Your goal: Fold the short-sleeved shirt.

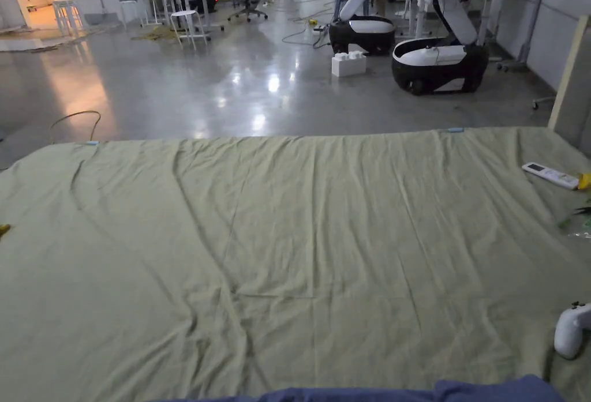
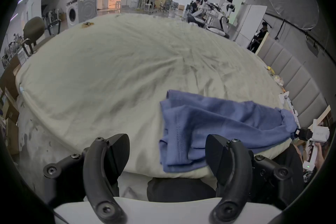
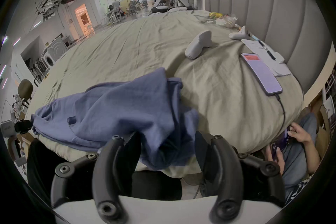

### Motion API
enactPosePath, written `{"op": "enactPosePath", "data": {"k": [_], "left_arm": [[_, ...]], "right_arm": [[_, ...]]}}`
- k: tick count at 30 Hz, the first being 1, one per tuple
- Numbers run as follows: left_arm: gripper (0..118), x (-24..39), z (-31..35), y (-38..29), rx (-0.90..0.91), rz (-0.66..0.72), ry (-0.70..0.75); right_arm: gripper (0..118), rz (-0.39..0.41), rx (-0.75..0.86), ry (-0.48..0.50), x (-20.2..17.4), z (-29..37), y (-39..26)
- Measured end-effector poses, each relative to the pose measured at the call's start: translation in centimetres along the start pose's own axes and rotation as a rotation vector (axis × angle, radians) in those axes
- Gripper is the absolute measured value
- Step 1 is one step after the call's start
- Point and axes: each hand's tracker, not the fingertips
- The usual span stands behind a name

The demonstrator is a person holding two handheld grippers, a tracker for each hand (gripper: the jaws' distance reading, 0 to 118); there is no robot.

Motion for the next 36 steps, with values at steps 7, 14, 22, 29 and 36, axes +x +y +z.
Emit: {"op": "enactPosePath", "data": {"k": [7,14,22,29,36], "left_arm": [[87,5.4,15.2,2.5,0.463,-0.132,-0.014],[86,12.6,23.5,3.9,0.779,-0.22,0.07],[22,15.8,24.6,5.3,0.819,-0.247,0.016],[0,16.5,23.9,5.2,0.777,-0.264,-0.068],[0,16.2,24.0,5.7,0.772,-0.268,-0.098]], "right_arm": [[66,0.016,0.416,0.025,-2.8,12.0,2.1],[66,0.143,0.776,0.108,-9.3,19.2,4.3],[21,0.18,0.842,0.189,-12.9,20.7,6.2],[0,0.258,0.834,0.199,-14.8,21.1,5.6],[0,0.245,0.836,0.21,-15.1,21.3,5.9]]}}
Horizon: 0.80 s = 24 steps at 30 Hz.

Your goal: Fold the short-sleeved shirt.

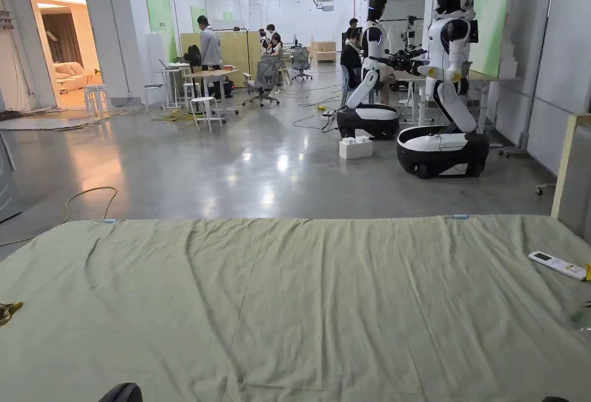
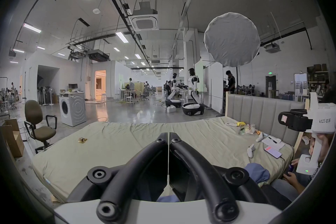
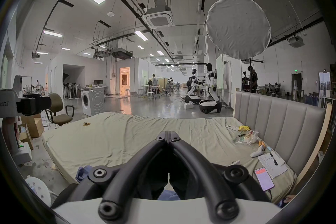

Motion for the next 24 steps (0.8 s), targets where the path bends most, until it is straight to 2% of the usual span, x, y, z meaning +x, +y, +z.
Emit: {"op": "enactPosePath", "data": {"k": [5,13,15,16,17,18,20,24], "left_arm": [[0,-0.7,-0.6,-0.5,-0.041,0.043,-0.037],[2,-4.2,-3.3,-3.8,-0.192,0.124,-0.091],[25,-6.4,-4.4,-6.1,-0.237,0.203,-0.084],[46,-7.9,-5.3,-7.6,-0.293,0.274,-0.092],[78,-9.5,-6.4,-9.4,-0.354,0.347,-0.117],[94,-10.9,-7.6,-11.1,-0.419,0.416,-0.143],[97,-13.5,-10.0,-15.6,-0.539,0.516,-0.152],[98,-18.0,-13.3,-23.3,-0.647,0.759,-0.18]], "right_arm": [[0,-0.055,-0.023,-0.003,0.4,-0.2,-0.5],[0,-0.077,-0.098,-0.012,0.5,-0.9,-2.1],[0,-0.093,-0.144,-0.001,0.7,-1.2,-2.9],[0,-0.117,-0.178,0.005,0.7,-1.4,-3.4],[0,-0.139,-0.211,0.011,0.8,-1.6,-3.9],[0,-0.14,-0.219,0.016,0.8,-1.8,-4.1],[0,-0.161,-0.269,0.045,0.8,-2.4,-4.8],[0,-0.116,-0.327,0.049,-0.4,-3.7,-4.9]]}}
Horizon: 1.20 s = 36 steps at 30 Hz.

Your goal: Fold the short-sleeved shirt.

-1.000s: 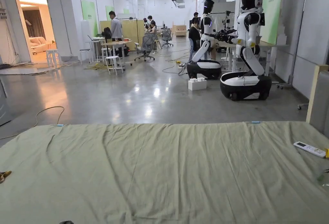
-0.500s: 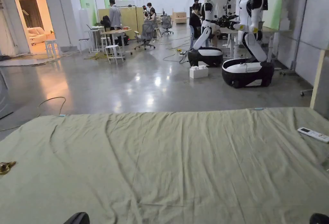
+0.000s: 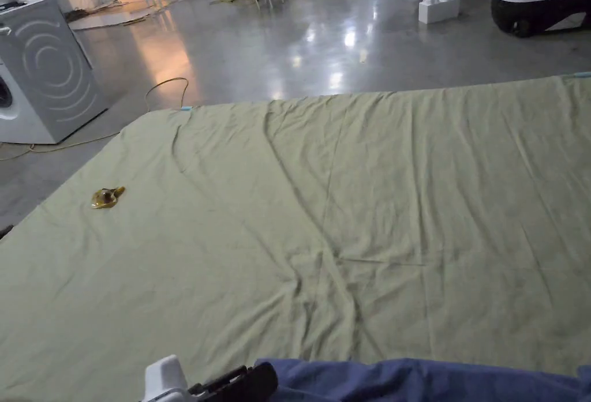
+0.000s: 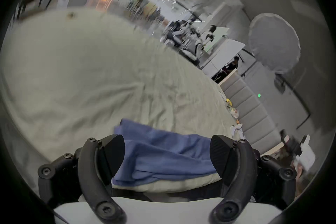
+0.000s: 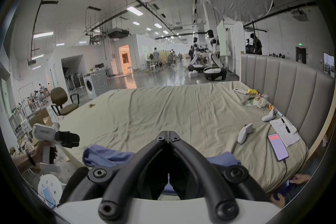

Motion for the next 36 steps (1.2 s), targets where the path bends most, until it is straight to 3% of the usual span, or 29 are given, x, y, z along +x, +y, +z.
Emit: {"op": "enactPosePath", "data": {"k": [5,8,10,11,12,13,14,18,23,24,28,29,32,36], "left_arm": [[98,-3.4,-4.5,0.1,-0.179,0.037,-0.024],[97,-4.5,-6.0,0.3,-0.197,0.093,-0.096],[93,-5.1,-6.6,1.2,-0.174,0.277,-0.179],[70,-5.5,-6.9,1.3,-0.174,0.33,-0.188],[34,-6.3,-7.5,1.1,-0.173,0.351,-0.192],[10,-6.3,-8.0,0.9,-0.18,0.343,-0.143],[10,-6.2,-8.4,0.7,-0.189,0.318,-0.064],[9,-3.0,-7.1,-1.2,-0.125,0.323,-0.094],[9,-2.4,-1.4,0.3,-0.016,0.28,-0.042],[9,-5.4,-0.6,1.6,0.002,0.247,-0.007],[9,-7.0,5.9,6.0,0.081,0.095,0.145],[9,-6.4,7.1,6.7,0.093,0.008,0.201],[9,-1.0,8.2,6.5,0.13,-0.125,0.118],[9,7.4,2.8,2.2,0.066,-0.201,0.139]], "right_arm": [[0,0.007,-0.049,0.001,-0.5,-1.2,-0.3],[0,-0.018,-0.074,0.015,-0.1,-1.6,-1.0],[0,-0.026,-0.09,0.025,-0.3,-1.9,-1.3],[0,-0.023,-0.096,0.027,-0.5,-1.9,-1.4],[0,-0.017,-0.1,0.026,-0.7,-1.9,-1.4],[0,-0.01,-0.105,0.029,-0.8,-2.0,-1.5],[0,-0.001,-0.112,0.032,-0.9,-2.0,-1.4],[0,0.03,-0.116,0.027,-2.2,-1.6,-0.1],[0,-0.021,-0.103,0.033,-0.8,-0.8,-0.6],[0,-0.031,-0.098,0.037,-0.5,-0.6,-0.7],[0,-0.066,-0.079,0.058,1.2,0.0,-2.2],[0,-0.076,-0.077,0.063,1.3,0.0,-2.3],[0,-0.128,-0.07,0.077,1.8,0.2,-2.9],[0,-0.165,-0.066,0.047,2.0,0.5,-3.0]]}}
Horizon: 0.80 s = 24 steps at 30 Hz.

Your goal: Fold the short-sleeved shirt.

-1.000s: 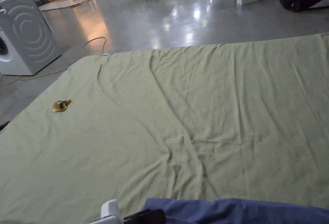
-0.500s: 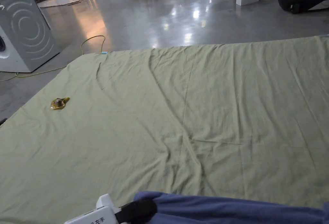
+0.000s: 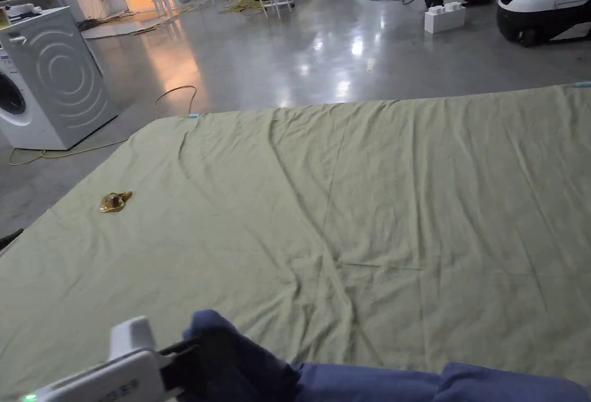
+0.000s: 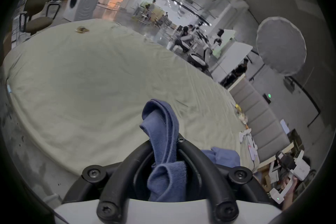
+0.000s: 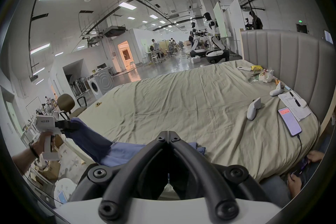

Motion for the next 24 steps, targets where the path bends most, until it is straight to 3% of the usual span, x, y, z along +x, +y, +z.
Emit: {"op": "enactPosePath", "data": {"k": [5,9,10,12,14,16,20,22,24], "left_arm": [[10,9.0,-8.6,-6.0,-0.133,-0.144,-0.043],[11,13.0,-14.3,-10.1,-0.31,-0.218,-0.037],[17,13.6,-15.2,-10.8,-0.342,-0.253,0.011],[49,14.1,-15.9,-11.6,-0.349,-0.326,0.066],[77,14.3,-15.0,-11.1,-0.309,-0.312,-0.032],[86,13.8,-13.2,-9.7,-0.249,-0.291,-0.066],[83,10.9,-11.0,-7.1,-0.171,-0.219,0.042],[81,8.9,-10.4,-6.5,-0.156,-0.079,0.057],[48,7.6,-10.6,-7.0,-0.16,0.063,0.011]], "right_arm": [[0,-0.014,0.026,-0.045,0.9,2.6,0.1],[0,-0.074,0.024,-0.092,2.7,4.4,-1.0],[0,-0.079,0.014,-0.11,3.0,4.5,-1.3],[0,-0.082,0.002,-0.146,3.4,4.8,-1.9],[0,-0.094,-0.009,-0.149,4.3,5.1,-2.7],[0,-0.114,-0.015,-0.152,5.4,4.9,-3.7],[0,-0.145,-0.03,-0.133,6.1,4.2,-4.6],[0,-0.139,-0.039,-0.128,6.0,3.8,-4.8],[0,-0.135,-0.042,-0.119,5.6,3.4,-4.9]]}}
